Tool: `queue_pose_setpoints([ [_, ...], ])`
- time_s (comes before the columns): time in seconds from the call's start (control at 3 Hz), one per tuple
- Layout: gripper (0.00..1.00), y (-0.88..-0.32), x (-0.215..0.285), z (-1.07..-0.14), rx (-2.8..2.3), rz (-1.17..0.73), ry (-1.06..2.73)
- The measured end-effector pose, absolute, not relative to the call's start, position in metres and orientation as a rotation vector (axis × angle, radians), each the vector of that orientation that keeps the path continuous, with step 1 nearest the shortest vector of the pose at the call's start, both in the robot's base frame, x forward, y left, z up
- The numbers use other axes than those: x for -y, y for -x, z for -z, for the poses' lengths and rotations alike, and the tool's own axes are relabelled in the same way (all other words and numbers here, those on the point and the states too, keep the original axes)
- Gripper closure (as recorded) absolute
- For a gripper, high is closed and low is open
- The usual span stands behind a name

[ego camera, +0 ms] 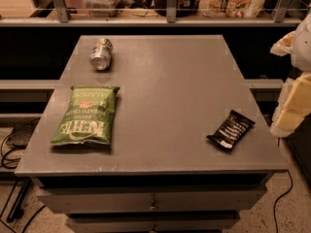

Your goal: Move rxbar chocolate near 7up can

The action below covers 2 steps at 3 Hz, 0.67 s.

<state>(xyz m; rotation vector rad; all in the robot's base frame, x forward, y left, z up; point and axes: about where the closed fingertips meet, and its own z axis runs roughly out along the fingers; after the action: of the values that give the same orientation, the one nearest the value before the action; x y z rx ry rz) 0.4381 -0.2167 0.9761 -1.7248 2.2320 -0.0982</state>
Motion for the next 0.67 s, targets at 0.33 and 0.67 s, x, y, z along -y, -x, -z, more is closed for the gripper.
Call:
queue_pose_setpoints([
  [0.33, 0.00, -0.4381, 0.2167, -0.9761, -2.232, 0.098, 1.725],
  [0.67, 0.00, -0.4412, 0.2176, -0.9717, -2.207, 0.097, 1.747],
])
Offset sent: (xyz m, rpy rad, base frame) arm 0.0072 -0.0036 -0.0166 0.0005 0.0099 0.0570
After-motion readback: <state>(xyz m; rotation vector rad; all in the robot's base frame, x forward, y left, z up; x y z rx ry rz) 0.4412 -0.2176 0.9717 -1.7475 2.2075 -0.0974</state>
